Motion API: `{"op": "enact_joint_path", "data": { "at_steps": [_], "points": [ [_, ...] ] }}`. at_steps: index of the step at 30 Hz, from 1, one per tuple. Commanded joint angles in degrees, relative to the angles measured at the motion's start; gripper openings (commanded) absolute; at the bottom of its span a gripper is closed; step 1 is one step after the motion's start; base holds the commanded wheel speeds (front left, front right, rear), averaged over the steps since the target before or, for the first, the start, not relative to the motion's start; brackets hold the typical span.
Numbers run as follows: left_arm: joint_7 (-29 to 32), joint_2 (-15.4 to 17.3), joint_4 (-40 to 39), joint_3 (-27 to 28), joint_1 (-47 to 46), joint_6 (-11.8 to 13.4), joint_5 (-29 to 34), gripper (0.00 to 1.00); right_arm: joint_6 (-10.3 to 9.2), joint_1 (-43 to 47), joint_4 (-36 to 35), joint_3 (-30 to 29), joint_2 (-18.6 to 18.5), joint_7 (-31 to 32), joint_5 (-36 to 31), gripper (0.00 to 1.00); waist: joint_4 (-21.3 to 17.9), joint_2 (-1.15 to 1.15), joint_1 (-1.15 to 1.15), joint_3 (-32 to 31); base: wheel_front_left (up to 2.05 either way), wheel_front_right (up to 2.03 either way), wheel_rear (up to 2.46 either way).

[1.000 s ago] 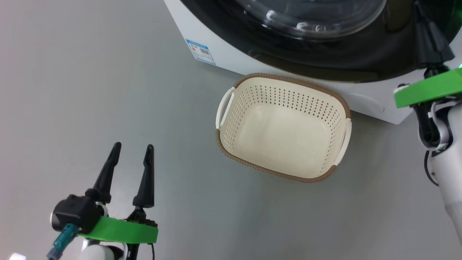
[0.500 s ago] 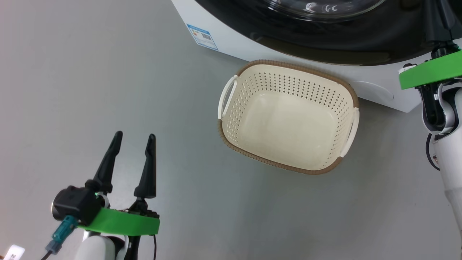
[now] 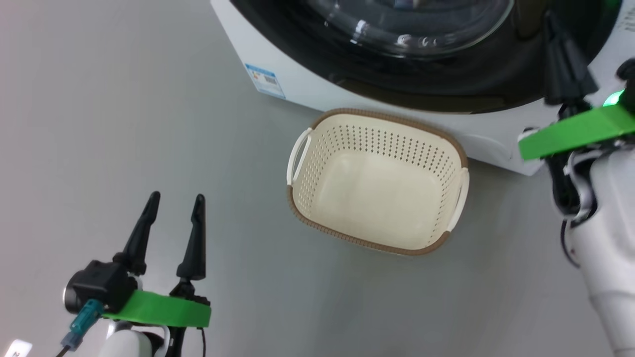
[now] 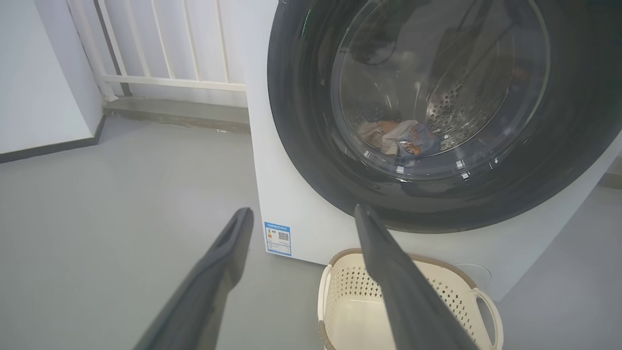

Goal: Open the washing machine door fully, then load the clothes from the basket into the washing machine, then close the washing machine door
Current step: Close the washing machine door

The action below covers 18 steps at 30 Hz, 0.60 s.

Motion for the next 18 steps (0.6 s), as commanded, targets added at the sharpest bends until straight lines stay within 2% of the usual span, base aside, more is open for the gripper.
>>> {"op": "enact_joint_path", "data": {
  "at_steps": [1,2,18],
  "points": [
    [-0.4,1.9,-0.5,2.3,0.7,0.0,0.6,1.0,-0.15,2.3,-2.0,1.5,1.2,-0.3,0.6,0.97,-1.6,0.0,0.0,-2.7,0.0,0.0,0.0],
    [-0.4,2.1,-0.3,2.5,1.0,0.0,0.6,1.0,-0.15,3.2,-2.1,1.8,1.4,-0.3,0.8,1.0,-1.9,0.0,0.0,-3.4,0.0,0.0,0.0],
    [-0.4,7.1,3.0,3.3,5.2,0.0,-0.7,1.0,-0.15,18.1,-4.8,0.5,3.8,-0.3,1.3,1.0,-7.8,0.0,0.0,-13.5,0.0,0.0,0.0]
  ]
}}
